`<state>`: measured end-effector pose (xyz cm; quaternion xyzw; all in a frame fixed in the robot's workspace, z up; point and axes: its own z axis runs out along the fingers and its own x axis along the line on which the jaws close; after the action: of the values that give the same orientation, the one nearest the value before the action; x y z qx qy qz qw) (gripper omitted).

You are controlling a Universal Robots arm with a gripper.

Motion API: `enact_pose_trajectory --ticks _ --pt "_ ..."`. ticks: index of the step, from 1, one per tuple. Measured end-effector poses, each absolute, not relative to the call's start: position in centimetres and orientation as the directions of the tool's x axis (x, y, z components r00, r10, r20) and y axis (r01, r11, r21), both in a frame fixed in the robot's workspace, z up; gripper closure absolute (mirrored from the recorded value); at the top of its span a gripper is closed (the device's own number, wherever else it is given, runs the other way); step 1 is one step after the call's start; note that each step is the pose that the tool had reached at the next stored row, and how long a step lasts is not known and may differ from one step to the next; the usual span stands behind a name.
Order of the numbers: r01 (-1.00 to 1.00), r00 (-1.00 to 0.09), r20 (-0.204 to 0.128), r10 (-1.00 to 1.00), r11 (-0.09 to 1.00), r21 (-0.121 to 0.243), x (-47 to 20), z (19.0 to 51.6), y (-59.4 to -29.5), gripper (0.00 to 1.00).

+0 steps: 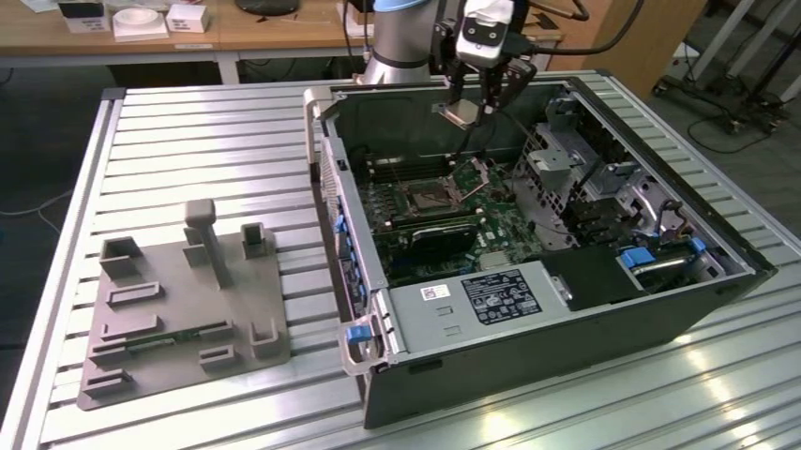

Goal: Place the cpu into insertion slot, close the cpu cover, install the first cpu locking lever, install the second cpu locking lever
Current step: 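Place the cpu into insertion slot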

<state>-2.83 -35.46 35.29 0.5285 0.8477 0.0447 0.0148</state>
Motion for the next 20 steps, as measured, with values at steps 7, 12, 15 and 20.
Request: enact_pose_trajectory --ticks 7,12,15,20 --pt "0.897 -0.437 0.022 0.899 0.433 0.091 -2.83 35.28 -35.46 0.46" --pt "0.897 -0.437 0.022 0.899 0.433 0.091 -2.83 35.28 -35.46 0.46" --pt "0.898 -0.433 0.022 0.901 0.43 0.091 -2.83 35.27 -35.46 0.46" --pt "0.914 -0.398 0.022 0.917 0.394 0.091 -2.83 35.18 -35.46 0.46"
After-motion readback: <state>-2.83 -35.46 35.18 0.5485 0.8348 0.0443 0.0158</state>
